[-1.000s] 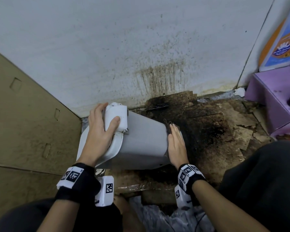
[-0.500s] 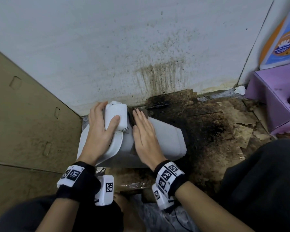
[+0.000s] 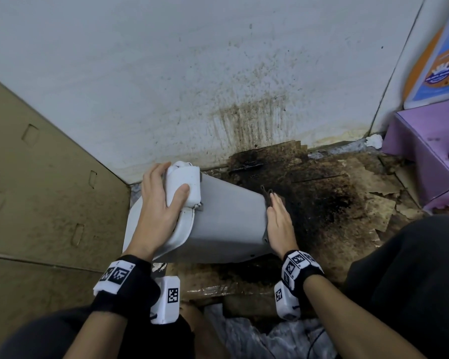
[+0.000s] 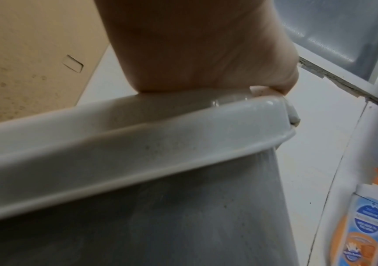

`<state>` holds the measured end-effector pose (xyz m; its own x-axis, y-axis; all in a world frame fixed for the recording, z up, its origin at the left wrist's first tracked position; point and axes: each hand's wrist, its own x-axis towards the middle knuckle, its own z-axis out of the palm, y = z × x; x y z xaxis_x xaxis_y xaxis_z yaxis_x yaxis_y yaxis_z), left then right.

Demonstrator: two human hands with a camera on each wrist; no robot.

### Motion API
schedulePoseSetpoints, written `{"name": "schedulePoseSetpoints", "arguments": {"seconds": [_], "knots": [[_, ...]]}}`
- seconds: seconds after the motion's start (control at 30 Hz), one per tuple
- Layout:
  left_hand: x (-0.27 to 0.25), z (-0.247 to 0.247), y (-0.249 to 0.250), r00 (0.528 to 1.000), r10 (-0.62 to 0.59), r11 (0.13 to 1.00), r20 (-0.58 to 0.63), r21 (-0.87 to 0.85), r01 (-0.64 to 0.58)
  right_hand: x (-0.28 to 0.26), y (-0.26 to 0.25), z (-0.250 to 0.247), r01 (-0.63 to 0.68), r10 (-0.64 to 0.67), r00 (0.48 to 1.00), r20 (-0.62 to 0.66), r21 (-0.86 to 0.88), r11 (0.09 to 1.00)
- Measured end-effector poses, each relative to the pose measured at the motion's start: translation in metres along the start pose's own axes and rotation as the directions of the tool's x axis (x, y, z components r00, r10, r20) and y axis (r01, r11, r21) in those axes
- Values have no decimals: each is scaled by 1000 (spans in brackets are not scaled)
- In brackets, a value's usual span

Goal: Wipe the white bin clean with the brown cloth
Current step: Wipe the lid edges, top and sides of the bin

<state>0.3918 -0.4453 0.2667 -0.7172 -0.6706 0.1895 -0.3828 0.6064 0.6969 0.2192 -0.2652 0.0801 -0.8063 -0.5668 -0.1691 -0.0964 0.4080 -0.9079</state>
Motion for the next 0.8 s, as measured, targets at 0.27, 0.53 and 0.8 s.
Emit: {"name": "schedulePoseSetpoints", "arguments": {"seconds": [0.27, 0.53, 0.8], "knots": [[5, 5, 2, 1000, -1, 1000, -3, 7, 1, -23, -80, 22, 155, -155, 988, -2, -6, 988], [1, 3, 2, 1000, 0, 1000, -5, 14, 0, -37, -121, 37, 485, -486, 872, 54, 33, 874], [0, 4, 3, 1000, 1, 1000, -8, 7, -1, -8, -9, 0, 171, -171, 985, 15, -46, 984]]}}
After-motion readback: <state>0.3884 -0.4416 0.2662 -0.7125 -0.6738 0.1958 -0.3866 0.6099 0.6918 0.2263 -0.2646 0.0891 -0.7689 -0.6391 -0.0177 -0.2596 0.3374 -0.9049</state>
